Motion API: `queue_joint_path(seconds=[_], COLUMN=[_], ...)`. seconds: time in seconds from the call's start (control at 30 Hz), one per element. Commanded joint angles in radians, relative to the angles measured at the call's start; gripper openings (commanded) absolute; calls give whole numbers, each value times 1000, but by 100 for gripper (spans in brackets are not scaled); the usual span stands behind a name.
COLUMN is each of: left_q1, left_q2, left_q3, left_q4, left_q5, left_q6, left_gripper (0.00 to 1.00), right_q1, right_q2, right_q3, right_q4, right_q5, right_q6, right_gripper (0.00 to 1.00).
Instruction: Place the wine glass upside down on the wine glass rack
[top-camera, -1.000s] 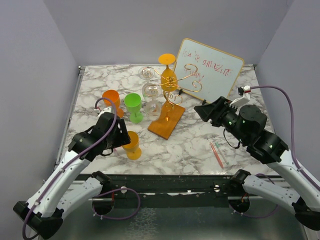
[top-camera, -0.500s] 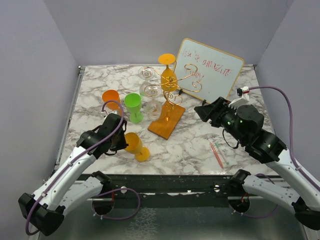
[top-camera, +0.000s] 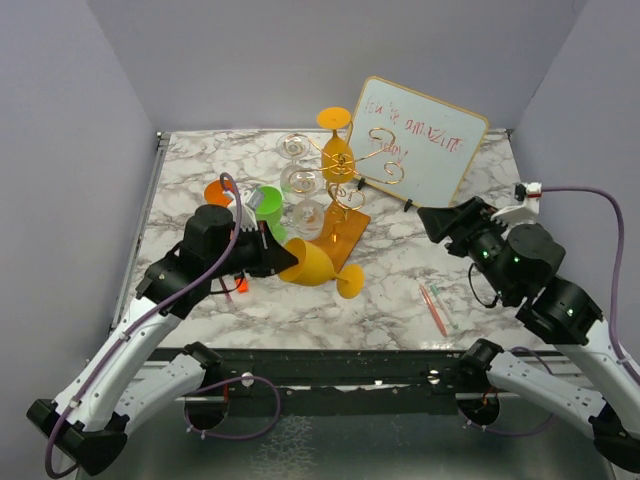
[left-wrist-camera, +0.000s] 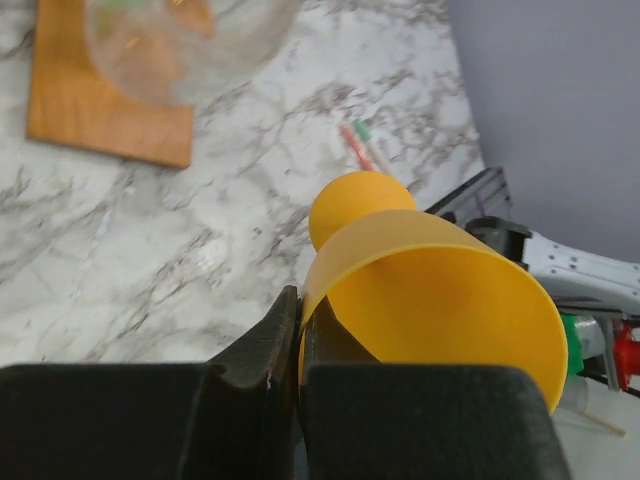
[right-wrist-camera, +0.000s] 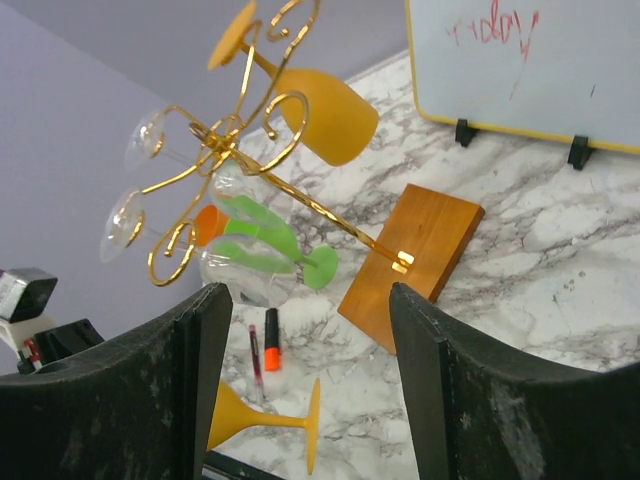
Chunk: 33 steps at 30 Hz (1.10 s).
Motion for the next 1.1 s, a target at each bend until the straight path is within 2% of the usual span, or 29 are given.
queue_joint_path(seconds=[0.0, 0.13, 0.33, 0.43, 0.57, 0.87, 1.07], left_q1=[-1, -1, -1, -1, -1, -1, -1], left_q2=[17, 21, 16, 15, 27, 44, 42], left_q3=[88, 105, 105, 86, 69, 48, 35], left_q4=[206, 362, 554, 653, 749, 770, 781], left_q5=[173, 205, 148, 137, 165, 164, 158], left_q6=[53, 28, -7, -23, -48, -59, -64], left_gripper=[0, 0, 0, 0, 0, 0, 0], right_q1=[-2, -2, -2, -2, -2, -2, -2], right_q2=[-45, -56, -40, 3, 78, 186, 189], right_q3=[30, 56, 111, 146, 188, 236, 232], right_q4=[64, 85, 59, 18, -26, -47, -9], right_q5=[-18, -120, -343, -434, -465, -399, -359], right_q6=[-145, -263, -402, -422, -387, -366, -412], right_gripper=[70, 73, 79, 80, 79, 60, 34])
